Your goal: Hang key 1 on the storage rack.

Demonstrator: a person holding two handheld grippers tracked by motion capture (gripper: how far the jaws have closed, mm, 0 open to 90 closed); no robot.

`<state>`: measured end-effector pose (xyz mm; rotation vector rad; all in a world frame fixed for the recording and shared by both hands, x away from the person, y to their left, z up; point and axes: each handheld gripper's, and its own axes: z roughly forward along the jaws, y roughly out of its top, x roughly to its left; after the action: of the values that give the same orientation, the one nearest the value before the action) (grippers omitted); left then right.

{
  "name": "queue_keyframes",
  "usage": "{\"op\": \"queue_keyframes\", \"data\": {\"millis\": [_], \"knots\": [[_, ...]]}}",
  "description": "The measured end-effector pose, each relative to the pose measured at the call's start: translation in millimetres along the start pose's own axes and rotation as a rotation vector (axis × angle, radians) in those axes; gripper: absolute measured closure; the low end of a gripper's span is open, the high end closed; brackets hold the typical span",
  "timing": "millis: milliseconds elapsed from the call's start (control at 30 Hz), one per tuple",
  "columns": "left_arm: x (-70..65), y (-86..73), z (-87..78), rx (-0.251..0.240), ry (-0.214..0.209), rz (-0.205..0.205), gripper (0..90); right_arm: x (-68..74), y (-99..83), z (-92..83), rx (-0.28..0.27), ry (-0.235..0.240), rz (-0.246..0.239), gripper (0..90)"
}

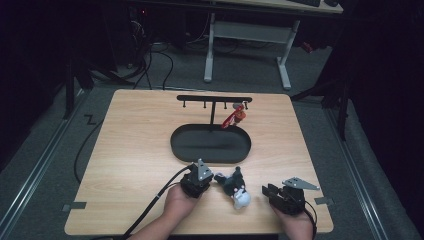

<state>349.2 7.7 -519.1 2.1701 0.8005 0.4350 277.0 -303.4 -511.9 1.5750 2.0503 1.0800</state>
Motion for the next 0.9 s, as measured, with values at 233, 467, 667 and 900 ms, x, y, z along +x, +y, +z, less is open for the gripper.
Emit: {"op": "queue_keyframes", "data": {"millis": [233, 467, 667, 900], "knots": [[43.4, -30.7, -37.7, -0.012, 0.081, -0.012, 77.0, 0.2, -1.5, 2.6, 0.014, -0.019, -0.013, 67.1], [94.2, -62.2, -82.2, 0.009, 0.132, 0.007, 55.0, 3.6, -3.7, 5.8, 0.029, -0.068, -0.038, 59.9], [112.8, -83.2, -91.7, -0.032, 0.137, -0.059, 43.6, 6.9, -5.2, 9.4, 0.044, -0.104, -0.068, 51.6], [115.5, -85.8, -95.9, -0.059, 0.143, 0.007, 31.6, 19.6, 8.6, 17.4, 0.094, -0.159, -0.107, 49.1]]}}
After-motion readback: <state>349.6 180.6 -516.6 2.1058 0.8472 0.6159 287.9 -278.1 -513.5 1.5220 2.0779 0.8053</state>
